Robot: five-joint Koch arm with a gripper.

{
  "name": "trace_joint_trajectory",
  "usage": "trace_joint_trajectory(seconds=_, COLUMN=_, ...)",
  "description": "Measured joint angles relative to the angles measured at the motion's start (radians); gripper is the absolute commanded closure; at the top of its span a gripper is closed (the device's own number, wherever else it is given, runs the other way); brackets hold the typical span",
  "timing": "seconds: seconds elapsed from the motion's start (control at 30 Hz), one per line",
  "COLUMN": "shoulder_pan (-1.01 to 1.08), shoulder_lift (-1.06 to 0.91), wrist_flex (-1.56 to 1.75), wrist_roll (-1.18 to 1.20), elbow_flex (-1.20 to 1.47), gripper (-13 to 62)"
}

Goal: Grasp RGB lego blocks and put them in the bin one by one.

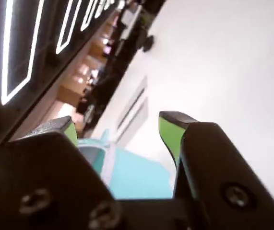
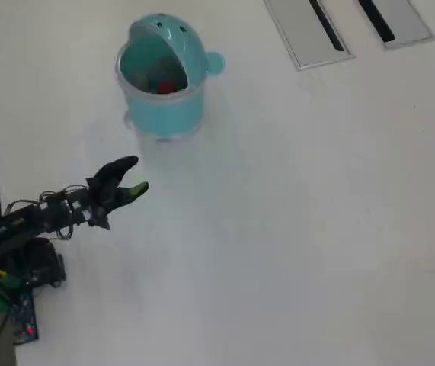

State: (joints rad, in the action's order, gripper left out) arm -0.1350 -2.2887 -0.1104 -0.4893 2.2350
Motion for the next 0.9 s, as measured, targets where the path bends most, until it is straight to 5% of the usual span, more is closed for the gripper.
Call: trace_joint_trajectory(seconds=0.9, shoulder_pan=0.155, shoulder_lift=0.000, wrist_flex=0.503, wrist_roll=0.193, elbow_flex=0.643, gripper=18.5)
